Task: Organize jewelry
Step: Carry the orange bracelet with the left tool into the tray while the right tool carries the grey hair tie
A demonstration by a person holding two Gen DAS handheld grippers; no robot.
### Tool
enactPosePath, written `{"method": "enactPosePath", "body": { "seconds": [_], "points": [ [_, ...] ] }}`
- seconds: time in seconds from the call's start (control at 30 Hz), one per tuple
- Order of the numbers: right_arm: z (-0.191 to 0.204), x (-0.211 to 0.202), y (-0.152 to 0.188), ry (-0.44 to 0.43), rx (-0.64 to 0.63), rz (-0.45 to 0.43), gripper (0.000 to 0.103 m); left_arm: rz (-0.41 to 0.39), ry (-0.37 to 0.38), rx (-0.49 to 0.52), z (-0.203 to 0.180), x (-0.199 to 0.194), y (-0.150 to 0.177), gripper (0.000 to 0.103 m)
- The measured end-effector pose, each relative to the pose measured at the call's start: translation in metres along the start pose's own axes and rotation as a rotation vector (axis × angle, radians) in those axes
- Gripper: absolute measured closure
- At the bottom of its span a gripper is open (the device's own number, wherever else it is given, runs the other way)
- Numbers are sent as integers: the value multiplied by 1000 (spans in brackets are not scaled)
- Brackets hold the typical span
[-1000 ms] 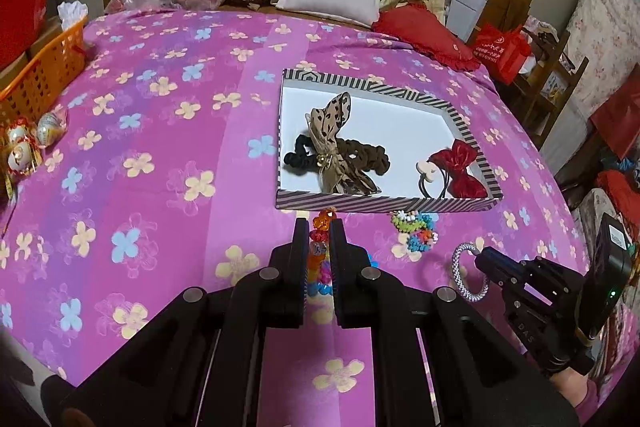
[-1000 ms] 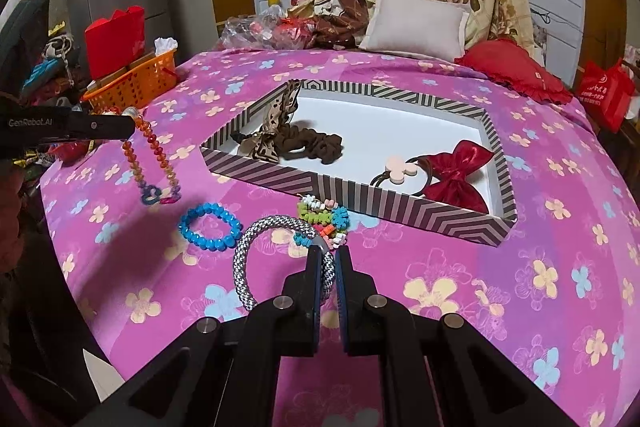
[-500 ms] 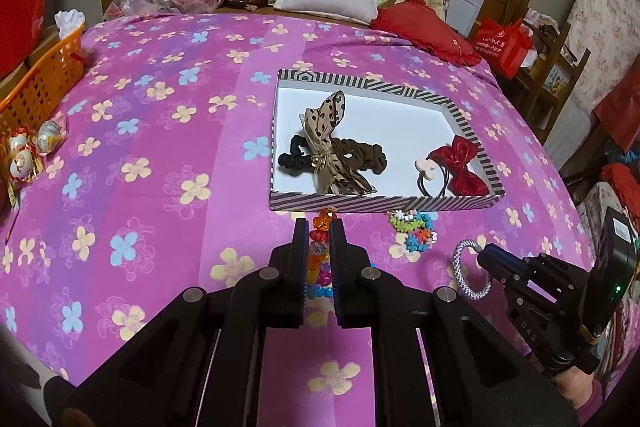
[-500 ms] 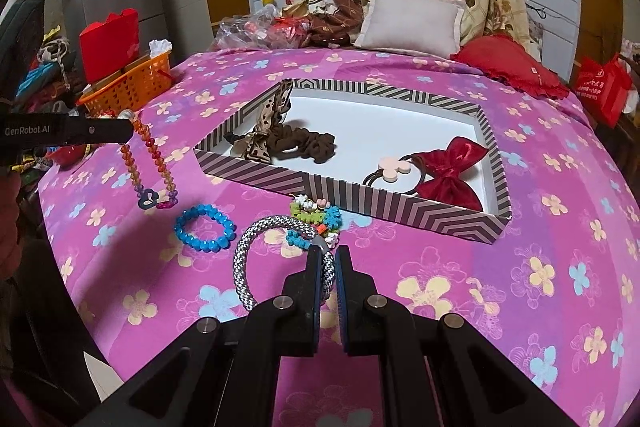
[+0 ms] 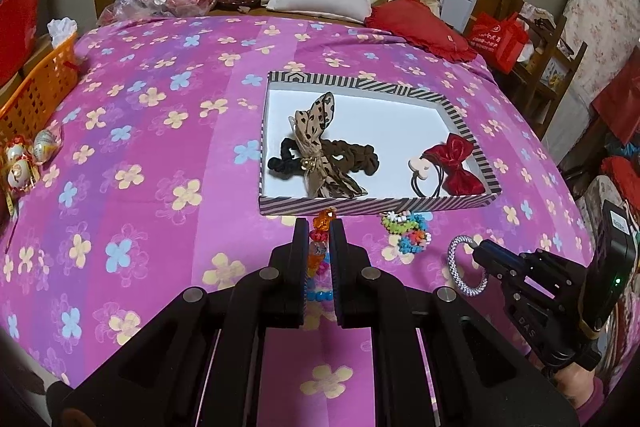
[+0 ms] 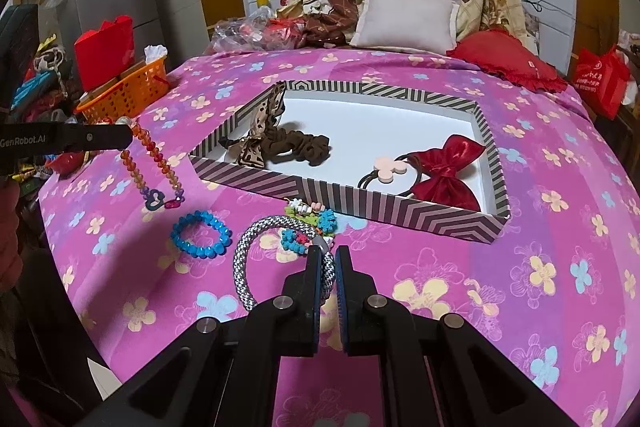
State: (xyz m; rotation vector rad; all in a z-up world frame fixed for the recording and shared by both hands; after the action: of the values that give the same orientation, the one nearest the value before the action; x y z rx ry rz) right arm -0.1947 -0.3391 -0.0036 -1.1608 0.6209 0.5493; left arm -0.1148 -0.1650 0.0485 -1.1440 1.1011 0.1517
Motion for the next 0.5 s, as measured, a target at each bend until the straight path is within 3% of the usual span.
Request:
{"method": "enactPosePath", "body": {
  "seconds": [0.5],
  "points": [
    [-5, 2, -7, 6, 5, -6, 97, 4, 9, 33, -14, 5, -12, 94]
  ]
}}
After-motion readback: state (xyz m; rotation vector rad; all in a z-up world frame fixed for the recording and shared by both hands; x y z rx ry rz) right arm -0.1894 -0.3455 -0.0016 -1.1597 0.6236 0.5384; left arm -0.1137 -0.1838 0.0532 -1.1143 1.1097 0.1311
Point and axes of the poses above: each gripper's, at about its wrist camera, not at the fingertips, and x roughly the way its jaws point, z to its left, y to its underside, the point moved 9 cm from there along x, roughly the way its jaws point, and after that the axes turned 14 degrees about x, right-handed, at the moved point
